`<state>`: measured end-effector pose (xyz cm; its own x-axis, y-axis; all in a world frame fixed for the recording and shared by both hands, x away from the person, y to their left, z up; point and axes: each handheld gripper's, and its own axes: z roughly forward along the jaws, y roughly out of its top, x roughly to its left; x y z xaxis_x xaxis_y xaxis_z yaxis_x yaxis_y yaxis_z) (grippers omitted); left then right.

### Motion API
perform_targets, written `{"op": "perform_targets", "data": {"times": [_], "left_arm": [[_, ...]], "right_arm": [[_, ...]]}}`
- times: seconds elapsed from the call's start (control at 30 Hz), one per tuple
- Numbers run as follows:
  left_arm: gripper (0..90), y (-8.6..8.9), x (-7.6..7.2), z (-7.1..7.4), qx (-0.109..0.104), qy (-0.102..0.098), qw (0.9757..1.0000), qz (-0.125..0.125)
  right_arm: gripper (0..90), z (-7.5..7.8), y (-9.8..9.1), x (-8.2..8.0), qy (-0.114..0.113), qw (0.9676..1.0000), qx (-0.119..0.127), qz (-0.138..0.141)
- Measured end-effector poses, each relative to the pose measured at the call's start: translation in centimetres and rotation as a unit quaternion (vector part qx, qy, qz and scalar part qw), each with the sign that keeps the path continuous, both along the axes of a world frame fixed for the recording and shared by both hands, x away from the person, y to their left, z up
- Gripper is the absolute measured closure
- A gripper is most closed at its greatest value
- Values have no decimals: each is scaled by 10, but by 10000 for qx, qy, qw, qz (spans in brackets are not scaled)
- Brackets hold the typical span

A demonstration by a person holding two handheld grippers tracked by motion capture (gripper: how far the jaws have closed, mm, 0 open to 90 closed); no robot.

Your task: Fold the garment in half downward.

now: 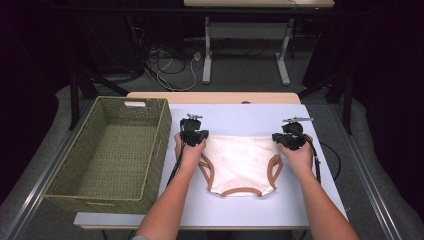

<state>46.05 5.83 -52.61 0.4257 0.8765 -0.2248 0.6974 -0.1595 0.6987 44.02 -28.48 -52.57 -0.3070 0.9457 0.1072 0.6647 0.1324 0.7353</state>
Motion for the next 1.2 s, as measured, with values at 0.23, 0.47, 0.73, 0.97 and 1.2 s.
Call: {"op": "perform_targets", "data": {"times": [0.23,0.47,0.73,0.97,1.2], "left_arm": [[885,0,-1,-2,4,-22,10000,-20],[885,-1,-2,0,-26,-34,10000,-12],[884,-1,-3,1,-26,-60,10000,-40],[885,0,-3,2,-66,-67,10000,-32],[885,0,-4,3,-90,-69,9999,-27]], "right_arm": [[641,4,3,-9,-250,9997,-36,46],[535,11,14,-25,-523,9982,-96,275],[445,24,25,-42,-705,9956,49,615],[349,34,40,-66,-943,9918,12,863],[208,38,52,-83,-951,9902,-79,1020]]}}
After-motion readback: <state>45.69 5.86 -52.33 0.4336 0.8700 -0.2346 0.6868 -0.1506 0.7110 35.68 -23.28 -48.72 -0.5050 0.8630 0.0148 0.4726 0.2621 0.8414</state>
